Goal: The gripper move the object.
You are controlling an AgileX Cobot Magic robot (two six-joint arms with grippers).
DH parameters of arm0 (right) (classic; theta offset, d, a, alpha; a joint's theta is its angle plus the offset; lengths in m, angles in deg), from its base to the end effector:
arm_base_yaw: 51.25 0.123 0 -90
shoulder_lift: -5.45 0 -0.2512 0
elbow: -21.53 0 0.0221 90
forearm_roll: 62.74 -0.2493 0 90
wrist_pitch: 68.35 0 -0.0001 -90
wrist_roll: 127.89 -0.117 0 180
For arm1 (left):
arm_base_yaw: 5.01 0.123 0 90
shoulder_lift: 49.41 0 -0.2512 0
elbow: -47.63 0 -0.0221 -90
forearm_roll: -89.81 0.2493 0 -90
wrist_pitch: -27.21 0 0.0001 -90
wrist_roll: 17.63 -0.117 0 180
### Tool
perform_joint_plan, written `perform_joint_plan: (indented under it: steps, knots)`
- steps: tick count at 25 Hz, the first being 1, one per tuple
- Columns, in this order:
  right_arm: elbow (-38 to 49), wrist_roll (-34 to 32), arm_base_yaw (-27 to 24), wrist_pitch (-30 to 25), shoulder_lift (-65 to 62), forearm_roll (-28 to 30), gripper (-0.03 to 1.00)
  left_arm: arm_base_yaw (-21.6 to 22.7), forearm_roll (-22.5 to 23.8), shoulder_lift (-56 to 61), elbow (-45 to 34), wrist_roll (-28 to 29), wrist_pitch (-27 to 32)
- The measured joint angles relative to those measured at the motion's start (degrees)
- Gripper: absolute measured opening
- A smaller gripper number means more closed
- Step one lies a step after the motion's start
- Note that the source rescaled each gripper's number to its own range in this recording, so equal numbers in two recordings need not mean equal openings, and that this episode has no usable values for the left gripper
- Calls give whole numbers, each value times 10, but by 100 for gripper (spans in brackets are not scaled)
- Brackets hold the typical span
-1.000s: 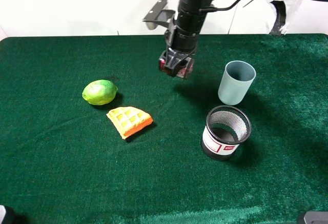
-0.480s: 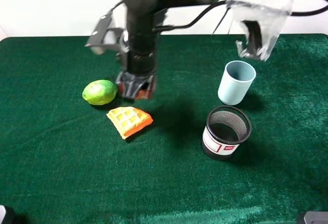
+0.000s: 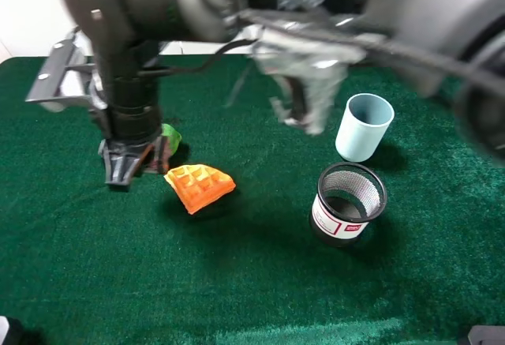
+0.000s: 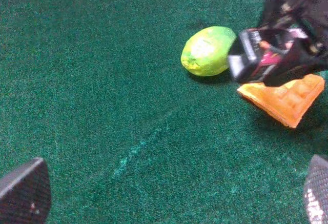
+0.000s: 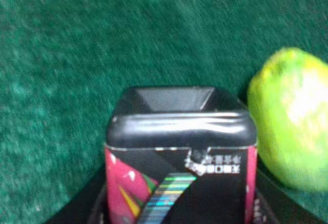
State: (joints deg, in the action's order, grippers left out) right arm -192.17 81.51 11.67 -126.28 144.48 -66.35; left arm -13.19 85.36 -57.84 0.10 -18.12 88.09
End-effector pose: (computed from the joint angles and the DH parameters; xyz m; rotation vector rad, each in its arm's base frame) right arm 0.2082 0.4210 0.1312 -2.0457 2.0155 0.2020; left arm 0.0483 -0.0150 0.2650 0.1583 2.0352 -0.1770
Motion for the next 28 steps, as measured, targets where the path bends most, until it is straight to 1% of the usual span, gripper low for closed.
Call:
perform_joint_plan:
  steps: [4, 6, 11, 17, 28]
  knots:
    - [-92, -2, 16, -44, 61, -2, 0, 0, 0, 0, 0, 0, 0]
    - [-136, -2, 22, -60, 86, -12, 0, 0, 0, 0, 0, 0, 0]
    - [-208, -2, 43, -77, 137, -35, 0, 0, 0, 0, 0, 0, 0]
    - [-233, -2, 73, -79, 167, -39, 0, 0, 0, 0, 0, 0, 0]
    - [-233, -1, 91, -52, 210, -40, 0, 0, 0, 0, 0, 0, 0]
